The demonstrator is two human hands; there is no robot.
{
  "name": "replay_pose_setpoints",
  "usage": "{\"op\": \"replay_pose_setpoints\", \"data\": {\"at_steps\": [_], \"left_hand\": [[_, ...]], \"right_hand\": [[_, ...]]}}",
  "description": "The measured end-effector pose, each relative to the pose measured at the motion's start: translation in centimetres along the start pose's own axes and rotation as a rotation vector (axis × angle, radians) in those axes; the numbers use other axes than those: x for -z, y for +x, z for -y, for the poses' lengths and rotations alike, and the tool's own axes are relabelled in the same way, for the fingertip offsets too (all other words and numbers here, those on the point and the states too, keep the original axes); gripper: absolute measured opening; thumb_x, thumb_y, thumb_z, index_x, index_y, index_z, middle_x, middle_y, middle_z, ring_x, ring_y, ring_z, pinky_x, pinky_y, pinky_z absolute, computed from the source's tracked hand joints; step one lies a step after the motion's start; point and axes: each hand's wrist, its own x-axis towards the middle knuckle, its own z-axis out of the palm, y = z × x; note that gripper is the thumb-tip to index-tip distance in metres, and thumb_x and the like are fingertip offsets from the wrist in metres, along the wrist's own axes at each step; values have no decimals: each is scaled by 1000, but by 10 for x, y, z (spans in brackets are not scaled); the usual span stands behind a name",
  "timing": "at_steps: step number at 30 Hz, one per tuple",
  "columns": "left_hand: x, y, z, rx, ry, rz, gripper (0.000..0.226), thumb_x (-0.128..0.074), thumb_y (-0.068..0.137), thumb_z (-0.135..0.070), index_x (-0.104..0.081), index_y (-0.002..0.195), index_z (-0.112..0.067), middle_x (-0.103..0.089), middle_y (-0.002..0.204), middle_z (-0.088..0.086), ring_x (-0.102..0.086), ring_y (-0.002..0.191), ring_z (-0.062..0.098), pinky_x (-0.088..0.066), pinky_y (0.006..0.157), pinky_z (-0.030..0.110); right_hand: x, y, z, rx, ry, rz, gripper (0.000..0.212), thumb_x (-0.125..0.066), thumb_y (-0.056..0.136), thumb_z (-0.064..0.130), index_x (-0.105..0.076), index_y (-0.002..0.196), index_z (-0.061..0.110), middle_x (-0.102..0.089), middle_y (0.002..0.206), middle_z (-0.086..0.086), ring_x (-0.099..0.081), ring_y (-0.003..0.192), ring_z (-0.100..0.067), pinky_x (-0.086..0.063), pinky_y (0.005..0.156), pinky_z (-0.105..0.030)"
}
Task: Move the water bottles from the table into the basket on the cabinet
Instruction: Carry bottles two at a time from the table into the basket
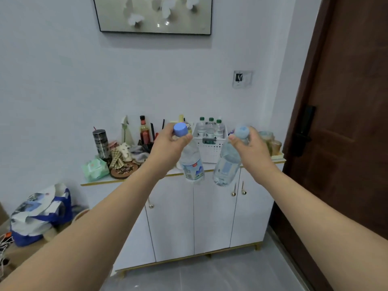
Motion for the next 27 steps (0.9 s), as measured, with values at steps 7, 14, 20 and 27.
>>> {"op": "replay_pose_setpoints", "data": {"at_steps": [7,14,20,27], "left_hand": [[-54,116,13,-75,-67,-62,21,-63,94,-26,-57,114,-20,-60,99,-10,-58,85,6,-50,80,30],[-101,229,8,-142,44,-88,23,-63,94,-27,-57,115,-20,-59,101,-9,-56,86,11,-50,82,39],[-117,310,19,-54,139,-75,23,-65,93,-28,-57,113,-20,-59,105,-4,-60,95,24,-52,83,45],[-137,397,65,130,339,-33,43,-69,80,-51,-58,118,-33,-50,122,9,-57,110,33,-54,90,48]], "right_hand": [[7,120,-34,40,53,-120,23,-64,90,35,-57,110,26,-62,107,13,-62,106,-15,-52,93,-38],[6,245,-76,94,103,-110,24,-64,91,34,-57,112,24,-64,107,9,-63,104,-18,-53,94,-46],[-16,326,-106,81,113,-45,29,-62,92,32,-55,117,17,-62,110,-1,-61,99,-21,-52,77,-31],[-52,392,-156,32,65,60,30,-61,93,34,-51,119,21,-61,110,-2,-60,98,-24,-51,76,-32]]}}
